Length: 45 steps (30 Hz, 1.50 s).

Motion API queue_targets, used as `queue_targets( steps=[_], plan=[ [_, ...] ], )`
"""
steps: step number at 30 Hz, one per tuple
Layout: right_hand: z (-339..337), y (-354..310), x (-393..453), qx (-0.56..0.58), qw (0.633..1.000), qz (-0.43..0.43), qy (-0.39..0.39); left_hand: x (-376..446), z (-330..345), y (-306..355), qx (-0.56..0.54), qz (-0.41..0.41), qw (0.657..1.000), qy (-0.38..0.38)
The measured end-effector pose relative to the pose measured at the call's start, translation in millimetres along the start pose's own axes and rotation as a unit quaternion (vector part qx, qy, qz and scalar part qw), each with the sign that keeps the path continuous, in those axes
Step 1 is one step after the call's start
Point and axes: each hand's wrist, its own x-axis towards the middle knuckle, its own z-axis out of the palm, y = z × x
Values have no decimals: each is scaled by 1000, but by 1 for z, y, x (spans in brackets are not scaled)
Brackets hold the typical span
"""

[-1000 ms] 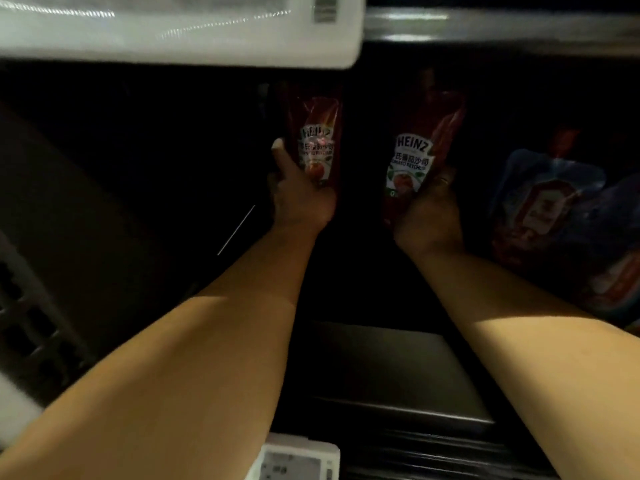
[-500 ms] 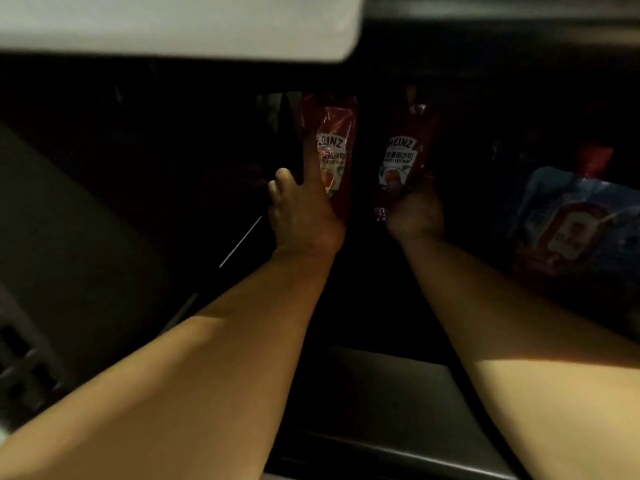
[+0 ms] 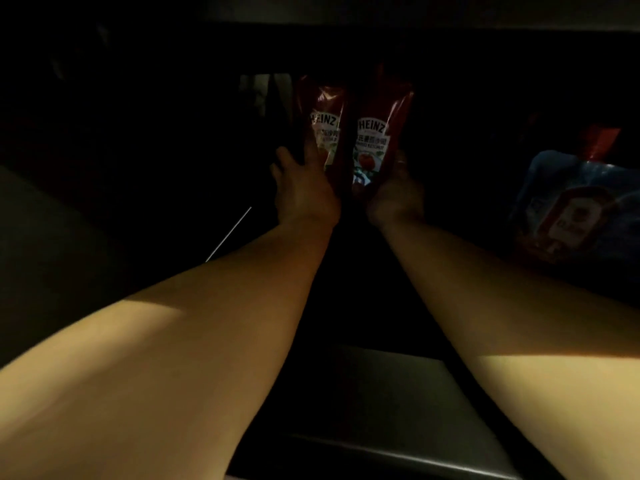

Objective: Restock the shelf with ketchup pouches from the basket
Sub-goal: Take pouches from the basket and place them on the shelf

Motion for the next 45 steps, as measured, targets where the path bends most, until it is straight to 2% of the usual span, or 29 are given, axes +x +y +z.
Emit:
queue_targets(
  steps=[4,7,10,13,16,19,22,26,29,33,36,39,45],
  plan=[
    [7,-3,9,-39,999,6,4,-4,-5,2,-33,12,999,38],
    [2,4,7,-10,999,21,37,-6,-8,1,-47,23,999,16],
    [1,8,8,2,998,-33,58,-4,-9,0,-42,47,998,-23],
    [6,8,13,-39,997,-61,-12,1,-4,-4,-35,36,998,-38],
    [12,8,17,-10,995,-61,-84,8,5,-8,32,21,996,-78],
    [11,10,19,-47,991,-75,-101,12,10,-10,71,18,991,-108],
    [9,12,21,-61,989,-77,-107,12,8,-9,54,6,993,-107],
    [13,12,24,-164,972,-88,-145,12,7,-7,7,20,994,-106],
    [14,12,24,-190,967,-68,-154,12,8,-5,30,27,990,-135],
    [13,12,22,-136,975,-107,-140,14,7,-2,106,-13,976,-188],
    [13,11,21,-89,979,-104,-154,15,7,1,123,-42,968,-215],
    [11,12,18,-32,983,-81,-164,15,7,3,134,-63,965,-218],
    [8,11,16,-22,992,-70,-104,14,3,2,116,-53,970,-205]
  ],
)
